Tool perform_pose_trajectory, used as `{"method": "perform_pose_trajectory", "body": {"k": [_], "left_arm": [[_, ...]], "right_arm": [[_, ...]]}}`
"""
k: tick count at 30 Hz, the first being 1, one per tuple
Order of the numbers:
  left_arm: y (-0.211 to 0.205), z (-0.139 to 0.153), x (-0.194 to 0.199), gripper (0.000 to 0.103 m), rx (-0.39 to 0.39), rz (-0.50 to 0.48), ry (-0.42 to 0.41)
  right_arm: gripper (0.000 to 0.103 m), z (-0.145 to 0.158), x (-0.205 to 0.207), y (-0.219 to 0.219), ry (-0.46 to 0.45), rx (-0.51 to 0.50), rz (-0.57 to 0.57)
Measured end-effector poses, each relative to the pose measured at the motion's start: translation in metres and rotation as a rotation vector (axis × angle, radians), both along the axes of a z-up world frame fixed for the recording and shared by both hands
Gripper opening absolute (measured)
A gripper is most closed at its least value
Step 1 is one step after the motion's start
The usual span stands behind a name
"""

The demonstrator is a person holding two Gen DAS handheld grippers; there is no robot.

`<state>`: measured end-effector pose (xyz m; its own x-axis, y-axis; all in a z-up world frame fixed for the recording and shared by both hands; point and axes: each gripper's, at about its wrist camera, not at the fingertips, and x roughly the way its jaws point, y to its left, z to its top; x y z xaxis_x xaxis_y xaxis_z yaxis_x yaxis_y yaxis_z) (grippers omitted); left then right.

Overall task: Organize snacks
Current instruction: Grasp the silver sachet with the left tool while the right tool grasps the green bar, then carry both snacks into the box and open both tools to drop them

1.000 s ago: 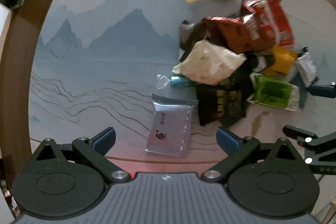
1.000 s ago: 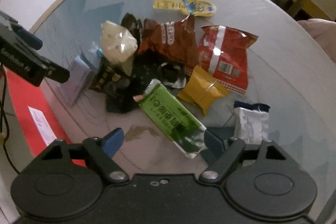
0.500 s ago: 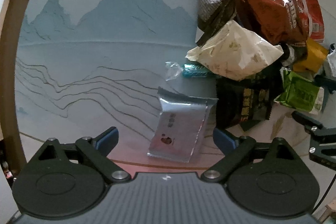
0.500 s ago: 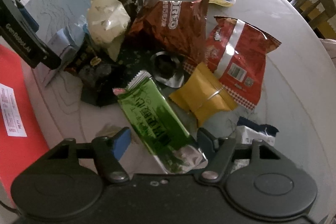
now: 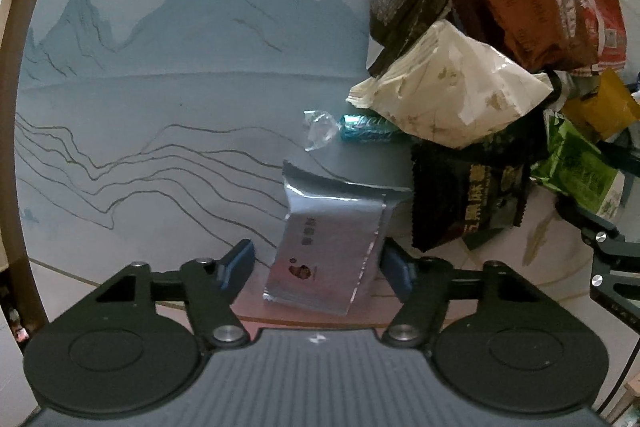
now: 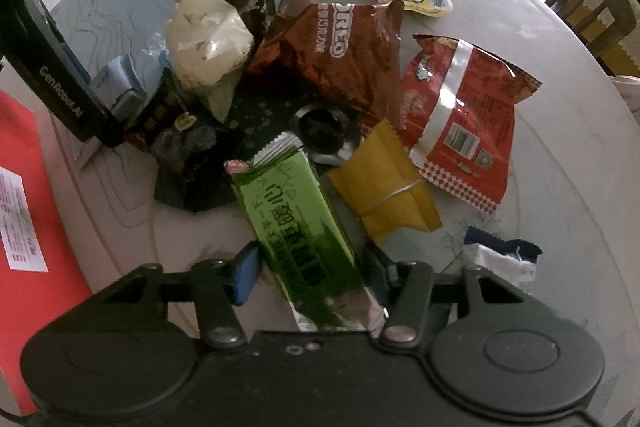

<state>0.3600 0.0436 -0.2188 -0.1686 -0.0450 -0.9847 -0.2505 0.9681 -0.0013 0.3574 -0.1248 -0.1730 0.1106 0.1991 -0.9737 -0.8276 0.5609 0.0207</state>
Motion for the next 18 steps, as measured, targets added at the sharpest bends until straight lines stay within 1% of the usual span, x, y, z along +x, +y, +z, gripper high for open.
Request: {"method": "perform_pose_trajectory", "body": {"k": [2, 6, 10, 16, 18], "left_arm": [[0.001, 0.003, 0.000, 0.054, 0.003, -0.002, -0.016], [0.005, 0.005, -0.002, 0.052, -0.004, 0.017, -0.041], [0.007, 0.005, -0.011, 0.046, -0.009, 0.035, -0.062], [0.012, 0.007, -0.017, 0.046, -0.014, 0.051, -0.084], [0.012, 0.015, -0.022, 0.046, -0.018, 0.051, -0.096]], "right_arm": [[0.051, 0.005, -0.007, -0.001, 0.003, -0.006, -0.013], [0.048, 0.009, -0.017, 0.001, -0.002, -0.009, -0.041], [0.047, 0.006, -0.017, 0.003, -0.005, -0.018, -0.069], [0.047, 0.010, -0.024, -0.002, -0.009, -0.020, -0.108], [0.047, 0.014, -0.024, -0.006, -0.010, -0.015, -0.113]]}}
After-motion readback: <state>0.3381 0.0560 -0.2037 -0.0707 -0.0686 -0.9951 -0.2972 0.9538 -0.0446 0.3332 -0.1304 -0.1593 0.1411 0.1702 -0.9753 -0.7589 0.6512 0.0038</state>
